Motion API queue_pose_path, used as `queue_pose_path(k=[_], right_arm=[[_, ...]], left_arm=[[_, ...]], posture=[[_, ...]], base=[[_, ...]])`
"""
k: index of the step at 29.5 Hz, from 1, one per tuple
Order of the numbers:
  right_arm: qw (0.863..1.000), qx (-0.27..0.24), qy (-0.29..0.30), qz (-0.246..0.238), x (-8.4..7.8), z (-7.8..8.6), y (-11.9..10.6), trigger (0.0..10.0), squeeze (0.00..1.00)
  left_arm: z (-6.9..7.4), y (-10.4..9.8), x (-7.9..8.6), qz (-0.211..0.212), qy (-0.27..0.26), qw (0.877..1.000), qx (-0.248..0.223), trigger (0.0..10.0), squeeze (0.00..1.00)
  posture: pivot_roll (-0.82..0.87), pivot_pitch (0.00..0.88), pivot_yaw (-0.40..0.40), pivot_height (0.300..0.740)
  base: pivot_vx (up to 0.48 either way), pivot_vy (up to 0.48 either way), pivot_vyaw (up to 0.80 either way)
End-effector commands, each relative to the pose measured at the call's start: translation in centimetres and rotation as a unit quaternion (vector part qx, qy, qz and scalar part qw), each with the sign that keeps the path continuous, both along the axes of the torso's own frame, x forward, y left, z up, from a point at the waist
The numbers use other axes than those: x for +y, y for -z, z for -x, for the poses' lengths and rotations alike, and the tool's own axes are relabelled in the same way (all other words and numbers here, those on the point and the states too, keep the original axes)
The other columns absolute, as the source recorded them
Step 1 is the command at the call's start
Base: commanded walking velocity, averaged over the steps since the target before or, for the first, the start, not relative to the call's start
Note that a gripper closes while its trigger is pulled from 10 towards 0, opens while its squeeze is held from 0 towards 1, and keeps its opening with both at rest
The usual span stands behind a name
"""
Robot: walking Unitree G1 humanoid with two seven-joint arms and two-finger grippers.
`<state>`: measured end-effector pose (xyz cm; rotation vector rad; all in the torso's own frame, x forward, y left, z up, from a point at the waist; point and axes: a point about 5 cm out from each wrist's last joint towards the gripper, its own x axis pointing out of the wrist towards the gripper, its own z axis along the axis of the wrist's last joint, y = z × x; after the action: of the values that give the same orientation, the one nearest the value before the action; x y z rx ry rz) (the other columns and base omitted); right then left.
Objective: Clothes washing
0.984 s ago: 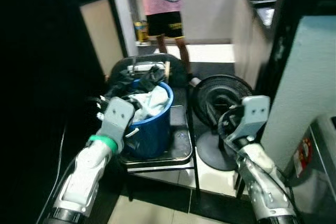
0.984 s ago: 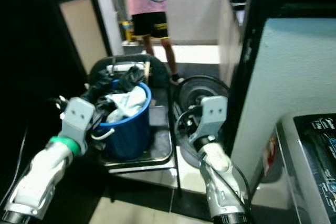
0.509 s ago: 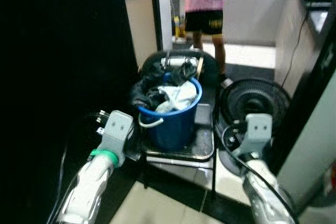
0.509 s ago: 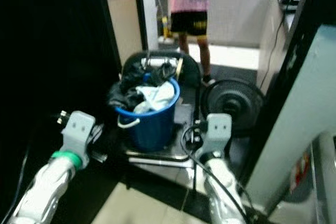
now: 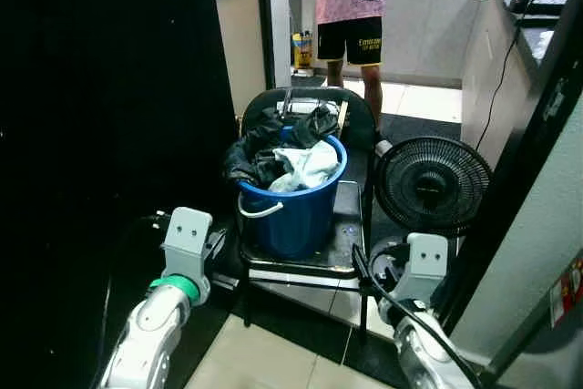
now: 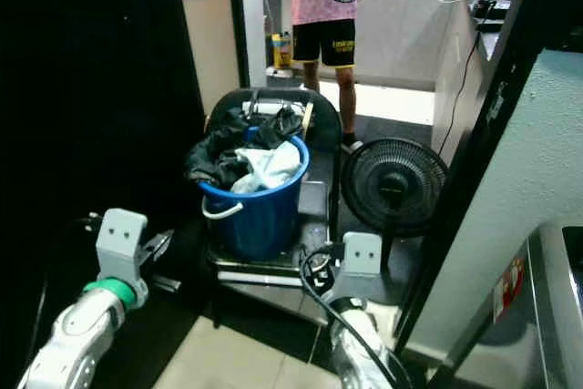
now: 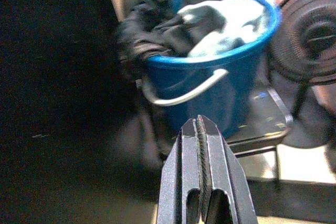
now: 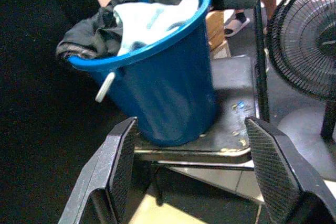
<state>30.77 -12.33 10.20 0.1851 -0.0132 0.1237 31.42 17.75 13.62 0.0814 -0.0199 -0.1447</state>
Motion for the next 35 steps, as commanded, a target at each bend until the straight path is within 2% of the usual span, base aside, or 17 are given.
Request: queue_pose_path(k=[1,7,14,16,19,20,24,25,30,35], right_arm=[[1.000,0.001,-0.004,0.009,0.4,0.1,0.3,10.0,0.00],[1.000,-0.001,-0.013,0.006,0.5,-0.1,-0.1,10.0,0.00],[1.000,-0.003,-0.014,0.017,0.0,-0.5,-0.1,10.0,0.00],[0.999,-0.016,-0.030,0.041,-0.1,-0.7,-0.7,10.0,0.00],[0.998,-0.019,-0.035,0.048,-0.2,-0.8,-0.8,10.0,0.00],[0.997,-0.020,-0.043,0.062,-0.7,-1.2,-1.1,10.0,0.00],[0.997,-0.019,-0.046,0.066,-0.9,-1.4,-1.2,10.0,0.00],[0.996,-0.017,-0.049,0.073,-1.2,-1.6,-1.2,10.0,0.00],[0.995,-0.018,-0.051,0.078,-1.6,-1.8,-1.5,10.0,0.00],[0.996,-0.026,-0.045,0.076,-1.6,-1.8,-1.9,10.0,0.00]], left_arm=[[0.3,0.4,0.6,0.006,-0.008,1.000,0.006,10.0,0.00],[0.6,0.0,0.7,0.027,-0.023,0.999,-0.013,10.0,0.00],[0.8,-0.1,0.0,0.010,-0.007,1.000,-0.020,10.0,0.00],[0.9,0.4,-0.3,0.009,-0.018,1.000,-0.020,10.0,0.00],[0.9,0.5,-0.4,0.010,-0.022,1.000,-0.021,10.0,0.00],[1.0,0.6,-0.9,0.018,-0.031,0.999,-0.025,10.0,0.00],[1.0,0.6,-1.1,0.022,-0.034,0.999,-0.027,10.0,0.00],[1.1,0.8,-1.4,0.024,-0.036,0.999,-0.027,10.0,0.00],[1.2,1.0,-1.8,0.031,-0.040,0.998,-0.026,10.0,0.00],[1.1,0.7,-1.7,0.055,-0.043,0.997,-0.033,10.0,0.00]], posture=[[0.06,0.006,0.195,0.740],[0.06,0.017,0.174,0.740],[0.05,0.015,0.139,0.740],[0.03,0.014,0.077,0.740],[0.03,0.014,0.077,0.740],[0.02,0.017,0.019,0.740],[0.02,0.017,0.019,0.740],[0.01,0.016,-0.008,0.740],[0.00,0.016,-0.015,0.740],[0.00,0.019,0.010,0.740]], base=[[0.000,0.000,0.00],[0.042,0.000,0.00],[0.109,0.000,0.00],[0.000,0.000,0.00],[0.000,0.000,0.00],[0.000,0.000,0.00],[0.000,0.000,0.00],[0.000,0.000,0.00],[0.000,0.000,0.00],[0.062,0.000,0.00]])
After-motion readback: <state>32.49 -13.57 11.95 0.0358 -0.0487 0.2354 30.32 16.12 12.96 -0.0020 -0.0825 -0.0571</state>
